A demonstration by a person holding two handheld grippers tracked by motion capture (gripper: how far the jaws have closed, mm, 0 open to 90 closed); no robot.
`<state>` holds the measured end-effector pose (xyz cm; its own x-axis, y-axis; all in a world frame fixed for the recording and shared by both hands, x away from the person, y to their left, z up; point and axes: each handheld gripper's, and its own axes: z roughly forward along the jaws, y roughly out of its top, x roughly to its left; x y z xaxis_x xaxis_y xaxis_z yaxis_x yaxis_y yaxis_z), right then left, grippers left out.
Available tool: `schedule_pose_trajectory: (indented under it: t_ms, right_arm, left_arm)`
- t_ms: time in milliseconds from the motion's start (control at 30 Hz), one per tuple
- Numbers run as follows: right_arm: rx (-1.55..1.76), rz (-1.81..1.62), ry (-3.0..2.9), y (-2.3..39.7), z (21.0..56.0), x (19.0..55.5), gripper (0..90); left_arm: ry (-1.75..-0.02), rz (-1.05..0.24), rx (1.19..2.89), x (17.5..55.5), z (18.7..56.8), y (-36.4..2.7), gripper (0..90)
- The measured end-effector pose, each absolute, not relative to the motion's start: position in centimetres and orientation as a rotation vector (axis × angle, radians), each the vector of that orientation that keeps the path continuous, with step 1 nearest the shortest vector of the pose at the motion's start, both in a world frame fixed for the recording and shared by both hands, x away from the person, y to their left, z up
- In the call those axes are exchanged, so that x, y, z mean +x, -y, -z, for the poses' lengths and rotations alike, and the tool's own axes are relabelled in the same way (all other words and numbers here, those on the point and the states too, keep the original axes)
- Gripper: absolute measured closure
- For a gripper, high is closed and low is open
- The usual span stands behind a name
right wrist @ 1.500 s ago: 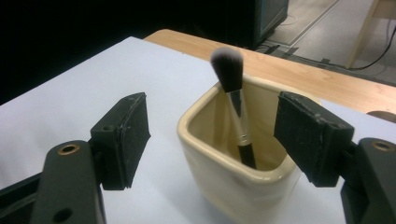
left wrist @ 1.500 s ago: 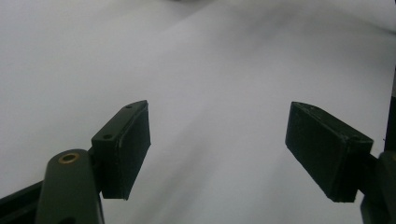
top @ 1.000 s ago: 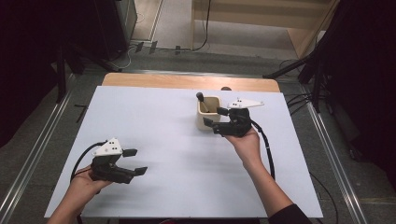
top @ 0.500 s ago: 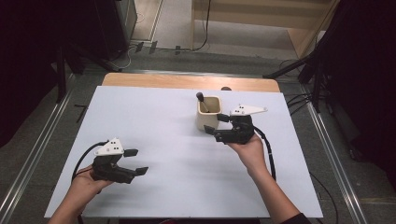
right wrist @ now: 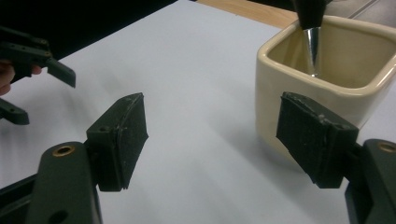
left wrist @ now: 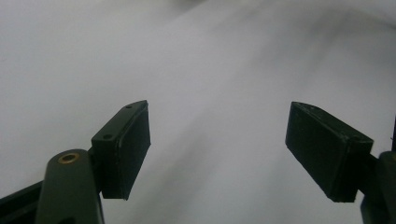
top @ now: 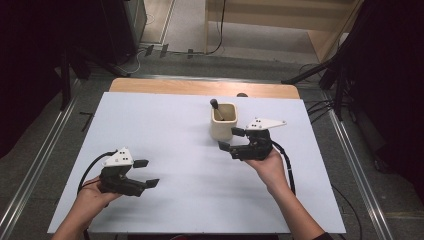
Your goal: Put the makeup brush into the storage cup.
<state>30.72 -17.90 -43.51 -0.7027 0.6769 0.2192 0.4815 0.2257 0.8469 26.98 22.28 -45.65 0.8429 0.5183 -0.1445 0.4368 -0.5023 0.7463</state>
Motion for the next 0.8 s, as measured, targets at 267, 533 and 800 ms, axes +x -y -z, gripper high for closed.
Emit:
schedule_pose_trajectory:
  t_ms: [267,533,800]
  right_arm:
    - [1.081,-1.470,-2.322,18.2,43.9,29.9,23.4]
    - [1.046,-1.488,-2.347,18.8,44.5,29.1,22.7]
    - [1.035,-1.461,-2.387,19.4,45.1,28.1,22.5]
  left_arm:
    - [-0.689,-0.126,2.174,27.0,45.6,-22.3,23.0]
    - [-0.688,-0.127,2.175,27.0,45.6,-22.2,23.0]
    - [-0.687,-0.127,2.176,27.0,45.6,-22.2,23.0]
